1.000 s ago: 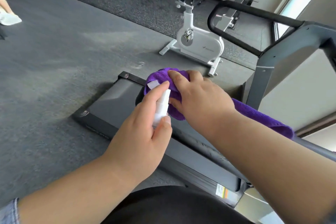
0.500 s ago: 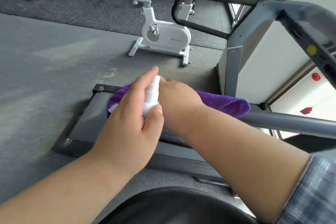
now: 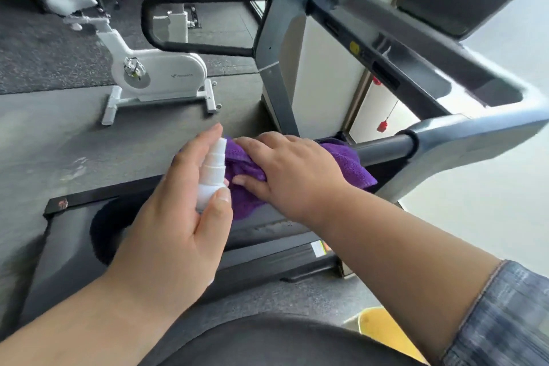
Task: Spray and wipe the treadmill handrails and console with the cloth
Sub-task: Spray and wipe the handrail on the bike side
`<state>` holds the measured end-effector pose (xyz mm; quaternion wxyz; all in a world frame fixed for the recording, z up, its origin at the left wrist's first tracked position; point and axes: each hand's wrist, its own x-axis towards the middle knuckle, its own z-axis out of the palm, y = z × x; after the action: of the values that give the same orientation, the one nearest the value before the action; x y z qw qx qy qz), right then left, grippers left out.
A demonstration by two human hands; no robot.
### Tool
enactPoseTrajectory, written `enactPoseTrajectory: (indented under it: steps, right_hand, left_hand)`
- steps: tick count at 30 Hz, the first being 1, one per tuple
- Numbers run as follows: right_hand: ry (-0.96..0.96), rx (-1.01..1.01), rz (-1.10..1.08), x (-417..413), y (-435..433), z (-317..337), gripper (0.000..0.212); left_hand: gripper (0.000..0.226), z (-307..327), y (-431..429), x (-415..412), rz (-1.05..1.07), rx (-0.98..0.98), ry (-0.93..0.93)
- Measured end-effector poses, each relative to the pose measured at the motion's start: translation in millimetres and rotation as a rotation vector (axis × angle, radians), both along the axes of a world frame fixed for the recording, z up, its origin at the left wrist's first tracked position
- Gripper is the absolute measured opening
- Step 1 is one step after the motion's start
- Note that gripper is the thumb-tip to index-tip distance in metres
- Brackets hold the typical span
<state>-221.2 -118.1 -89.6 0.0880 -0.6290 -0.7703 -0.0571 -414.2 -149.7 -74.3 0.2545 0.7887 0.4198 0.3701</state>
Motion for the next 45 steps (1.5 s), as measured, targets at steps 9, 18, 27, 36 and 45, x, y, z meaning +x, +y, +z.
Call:
enactPoseTrajectory:
  steps: [9,18,27,36,45]
  right_hand:
    - [0.114,0.085,-0.206,120,-31,3,0.057]
    - [0.09,0.108,-0.264,123,-29,-4,0.054]
    - [-0.031,0.051,0.063,58,-5,-6,0.069]
    - [-0.114,0.022,0.274,-46,10,-1,0.077]
    - [-0.164,-0.02,0.394,-152,25,1,0.059]
  left_hand:
    - [0.057,0,-13,56,-0.072,-0.047,0.032]
    - [0.057,-6,-29,85,0.079,-0.051,0.003]
    - [0.057,-21,-54,61,0.344,-0.097,-0.071]
    - [0.056,-27,-82,2,0.485,-0.125,-0.089]
    - [0.057,-15,-78,-59,0.464,-0.137,-0.068]
